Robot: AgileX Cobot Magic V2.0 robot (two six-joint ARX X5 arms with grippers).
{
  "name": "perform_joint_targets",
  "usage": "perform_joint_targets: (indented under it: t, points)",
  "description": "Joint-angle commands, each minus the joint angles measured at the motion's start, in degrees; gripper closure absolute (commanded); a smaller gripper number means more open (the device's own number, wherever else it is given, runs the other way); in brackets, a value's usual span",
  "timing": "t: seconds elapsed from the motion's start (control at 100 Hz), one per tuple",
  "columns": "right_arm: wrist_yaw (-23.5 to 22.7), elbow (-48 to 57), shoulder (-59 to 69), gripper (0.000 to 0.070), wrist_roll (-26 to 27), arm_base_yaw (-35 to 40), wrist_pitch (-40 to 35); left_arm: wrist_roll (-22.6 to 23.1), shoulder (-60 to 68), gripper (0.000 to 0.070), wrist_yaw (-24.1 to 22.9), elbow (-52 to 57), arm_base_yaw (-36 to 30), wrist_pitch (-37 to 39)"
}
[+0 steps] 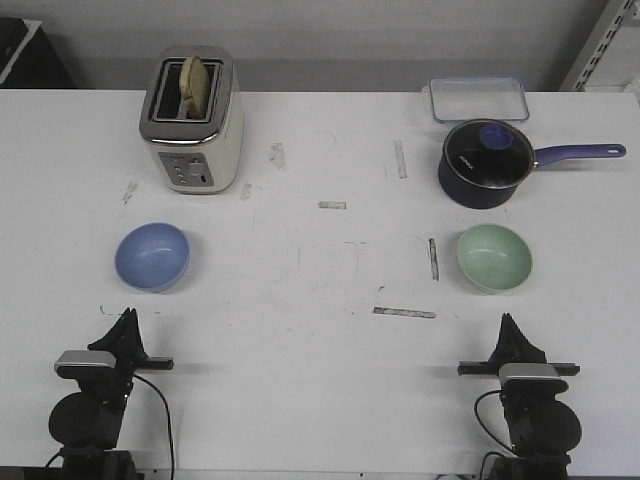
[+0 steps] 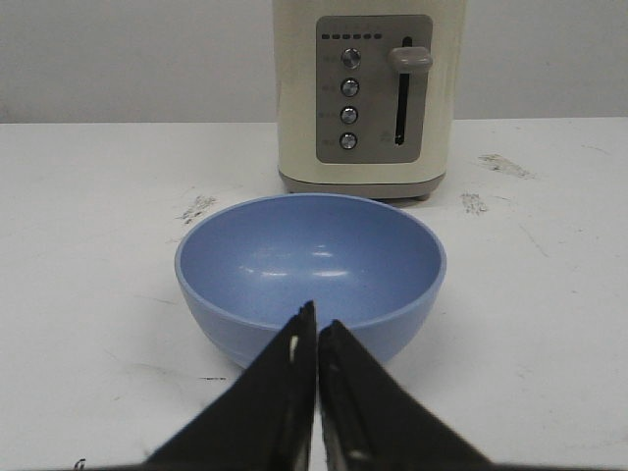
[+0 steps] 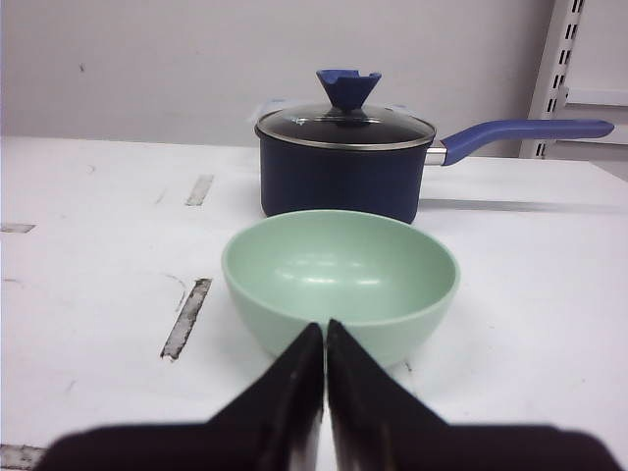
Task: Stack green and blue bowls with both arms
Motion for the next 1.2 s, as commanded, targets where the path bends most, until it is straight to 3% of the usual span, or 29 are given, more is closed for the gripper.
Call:
perform_joint_targets:
  t: [0.0, 0.24, 0.49, 0.87, 0.92, 1.09, 1.19]
  points:
    - [0.0, -0.1, -0.1, 0.0700, 0.3, 0.0, 0.7, -0.2, -0.1, 0.0697, -0.2, -1.2, 0.1, 0.9]
    - [0.2, 1.2, -0.1, 0.0700, 0.4, 0.0, 7.3, -0.2, -0.1, 0.0697, -0.2, -1.2, 0.1, 0.9]
    - [3.5, 19.8, 8.4, 0.0700, -1.3, 0.0, 4.3, -0.2, -0.1, 0.0697, -0.2, -1.2, 0.1, 0.9]
    - [4.5, 56.9, 45.2, 0.0683, -2.0, -0.5, -24.9, -0.2, -0.1, 0.0697, -0.2, -1.2, 0.1, 0.9]
    - [4.3, 59.8, 49.5, 0.0625, -2.0, -1.0, -28.0, -0.2, -0.1, 0.0697, -0.2, -1.2, 0.1, 0.9]
    - [4.1, 63.7, 61.5, 0.0308, -2.4, -4.0, -32.7, -0.2, -0.1, 0.0697, -0.2, -1.2, 0.1, 0.9]
    - [1.8, 63.7, 67.0, 0.0189, -3.4, -6.4, -34.3, -0.2, -0.1, 0.0697, -0.2, -1.2, 0.1, 0.9]
